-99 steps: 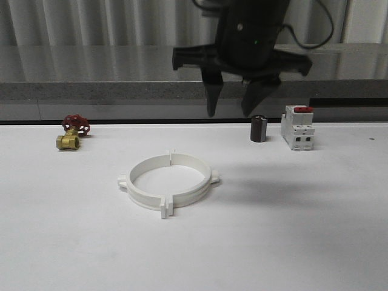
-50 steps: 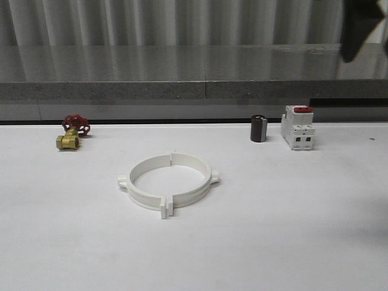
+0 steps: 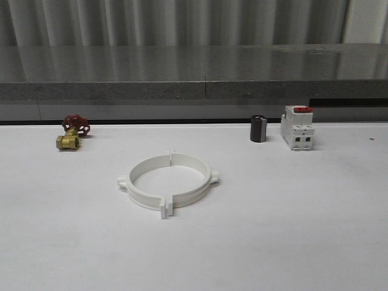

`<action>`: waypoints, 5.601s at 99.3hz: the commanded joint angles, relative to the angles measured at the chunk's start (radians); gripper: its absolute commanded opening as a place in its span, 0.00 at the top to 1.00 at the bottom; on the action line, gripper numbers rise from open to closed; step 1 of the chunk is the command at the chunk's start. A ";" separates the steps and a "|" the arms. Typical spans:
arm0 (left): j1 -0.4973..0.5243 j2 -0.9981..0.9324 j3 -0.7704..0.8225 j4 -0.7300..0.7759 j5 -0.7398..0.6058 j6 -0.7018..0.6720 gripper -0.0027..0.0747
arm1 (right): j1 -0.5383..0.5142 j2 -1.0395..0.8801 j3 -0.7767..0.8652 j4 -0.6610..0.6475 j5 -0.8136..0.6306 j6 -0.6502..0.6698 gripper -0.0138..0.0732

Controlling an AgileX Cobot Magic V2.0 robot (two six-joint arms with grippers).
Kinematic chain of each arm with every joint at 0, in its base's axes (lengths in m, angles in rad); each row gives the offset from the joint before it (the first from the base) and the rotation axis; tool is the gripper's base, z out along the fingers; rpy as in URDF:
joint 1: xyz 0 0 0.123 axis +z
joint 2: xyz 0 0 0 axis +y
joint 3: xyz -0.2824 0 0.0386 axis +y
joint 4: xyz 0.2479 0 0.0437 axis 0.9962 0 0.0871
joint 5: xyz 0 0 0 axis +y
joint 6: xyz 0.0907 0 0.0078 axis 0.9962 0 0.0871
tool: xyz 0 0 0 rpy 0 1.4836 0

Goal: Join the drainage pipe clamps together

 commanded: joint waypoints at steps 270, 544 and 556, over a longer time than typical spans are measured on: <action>0.002 0.009 -0.027 0.000 -0.077 -0.002 0.99 | -0.329 -0.630 0.592 0.386 -0.773 -0.487 0.98; 0.002 -0.329 0.455 0.147 -0.606 -0.178 0.99 | -0.244 -0.629 0.592 0.364 -0.761 -0.487 0.98; 0.002 -0.329 0.455 0.147 -0.606 -0.178 0.99 | -0.244 -0.629 0.592 0.364 -0.761 -0.487 0.98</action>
